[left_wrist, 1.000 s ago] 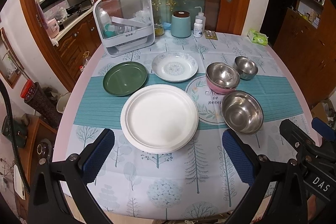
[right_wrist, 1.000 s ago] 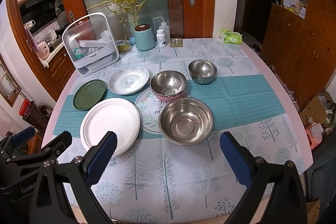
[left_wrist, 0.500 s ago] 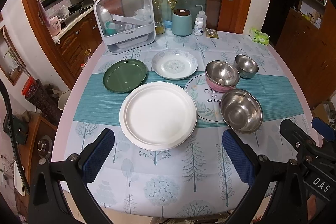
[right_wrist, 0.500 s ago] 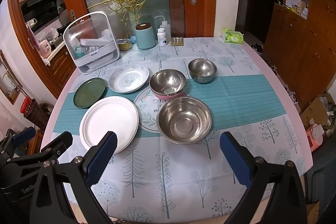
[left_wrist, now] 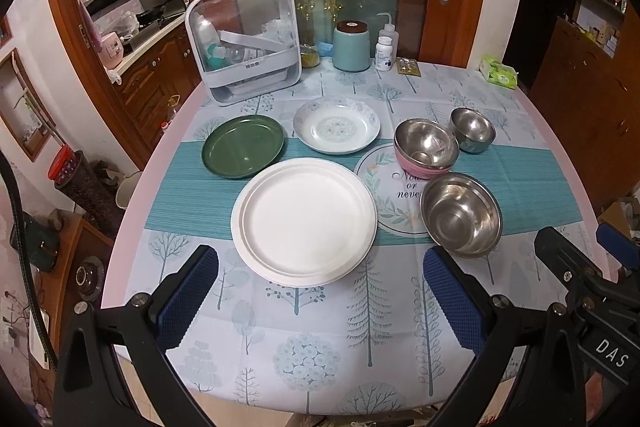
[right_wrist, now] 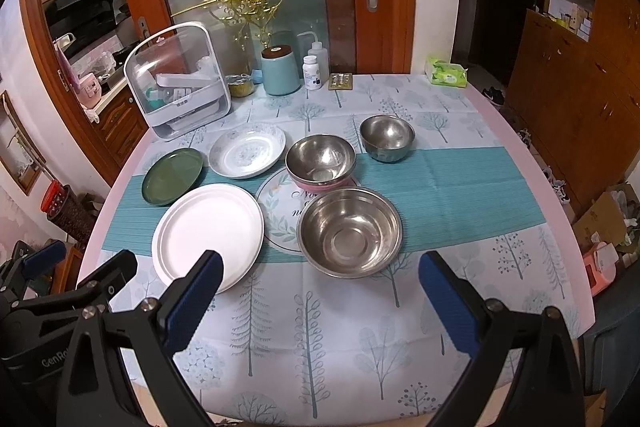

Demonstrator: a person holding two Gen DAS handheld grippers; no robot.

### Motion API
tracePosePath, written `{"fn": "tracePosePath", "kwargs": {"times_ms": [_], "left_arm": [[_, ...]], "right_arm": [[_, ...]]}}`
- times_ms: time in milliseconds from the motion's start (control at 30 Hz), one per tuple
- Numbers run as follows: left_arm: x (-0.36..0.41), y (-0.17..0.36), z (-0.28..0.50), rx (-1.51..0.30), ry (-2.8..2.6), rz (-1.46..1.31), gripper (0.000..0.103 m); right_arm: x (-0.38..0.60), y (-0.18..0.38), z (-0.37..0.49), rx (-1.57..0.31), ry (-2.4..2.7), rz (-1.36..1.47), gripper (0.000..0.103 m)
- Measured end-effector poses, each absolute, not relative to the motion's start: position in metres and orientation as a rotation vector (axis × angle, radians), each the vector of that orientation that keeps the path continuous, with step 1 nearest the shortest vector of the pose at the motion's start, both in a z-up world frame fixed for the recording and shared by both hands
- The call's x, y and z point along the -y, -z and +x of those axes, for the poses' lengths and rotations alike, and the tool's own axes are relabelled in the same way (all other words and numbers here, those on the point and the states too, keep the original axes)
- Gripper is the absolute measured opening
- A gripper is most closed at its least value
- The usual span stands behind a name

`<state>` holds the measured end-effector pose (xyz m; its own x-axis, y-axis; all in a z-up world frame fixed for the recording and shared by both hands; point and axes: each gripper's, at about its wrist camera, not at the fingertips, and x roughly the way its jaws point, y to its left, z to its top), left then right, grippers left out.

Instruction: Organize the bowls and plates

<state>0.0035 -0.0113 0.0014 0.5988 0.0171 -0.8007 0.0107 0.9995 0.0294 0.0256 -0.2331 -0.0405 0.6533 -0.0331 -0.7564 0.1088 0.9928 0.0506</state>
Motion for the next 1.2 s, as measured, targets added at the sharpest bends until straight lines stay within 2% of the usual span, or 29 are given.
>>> {"fn": "tracePosePath", "kwargs": {"times_ms": [933,1200], "left_arm": [[0.035,-0.006,-0.001,-0.926,-0.045,0.008,0.102],[0.019,-0.01,0.007,-0.907,-0.115,0.018,0.102]], "right_arm": [[0.255,0.028,0.026,-0.834,0.018,0.076,0.099],[0.254,0.023,0.036,-0.784,-0.018,0.03,0.099]]}}
